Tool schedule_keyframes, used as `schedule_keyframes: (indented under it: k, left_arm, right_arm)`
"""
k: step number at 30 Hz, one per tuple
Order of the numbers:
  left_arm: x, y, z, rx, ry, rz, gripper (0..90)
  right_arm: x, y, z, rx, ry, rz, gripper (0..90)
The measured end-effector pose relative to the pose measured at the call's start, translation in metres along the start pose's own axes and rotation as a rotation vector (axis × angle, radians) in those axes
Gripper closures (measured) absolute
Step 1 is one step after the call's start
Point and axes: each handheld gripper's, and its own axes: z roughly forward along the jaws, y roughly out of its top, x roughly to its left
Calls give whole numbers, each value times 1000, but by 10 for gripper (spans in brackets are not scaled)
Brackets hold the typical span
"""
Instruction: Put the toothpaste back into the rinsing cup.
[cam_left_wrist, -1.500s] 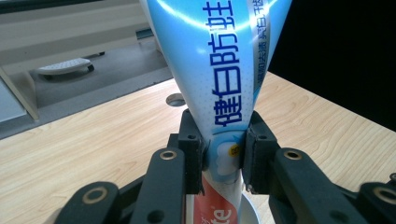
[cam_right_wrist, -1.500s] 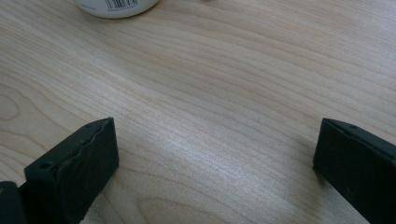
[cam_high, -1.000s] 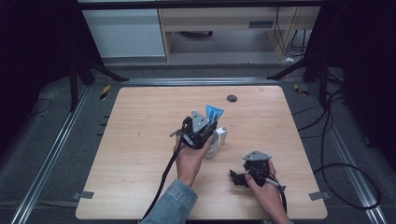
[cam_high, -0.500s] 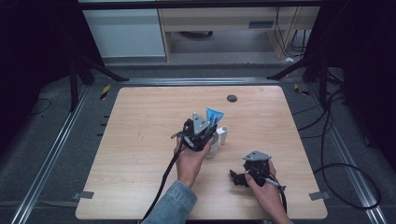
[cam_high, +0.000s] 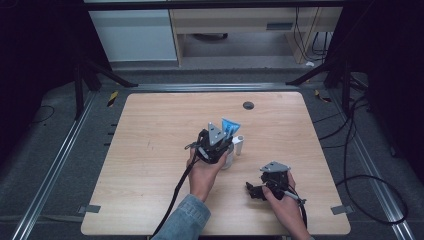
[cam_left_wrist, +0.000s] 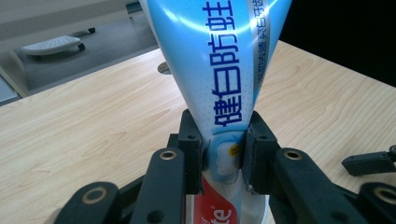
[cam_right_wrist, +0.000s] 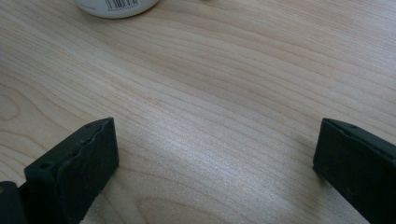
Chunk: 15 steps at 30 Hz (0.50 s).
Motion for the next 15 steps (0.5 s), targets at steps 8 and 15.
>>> schedule_keyframes:
  k: [8,15]
  left_arm:
    - [-1,-1,3,14,-5,0,721]
    - [-1,-1,4,16,-5,-4,720]
  right_arm:
    - [0,0,0,0,0,0,4]
    - [0,0,0,0,0,0,3]
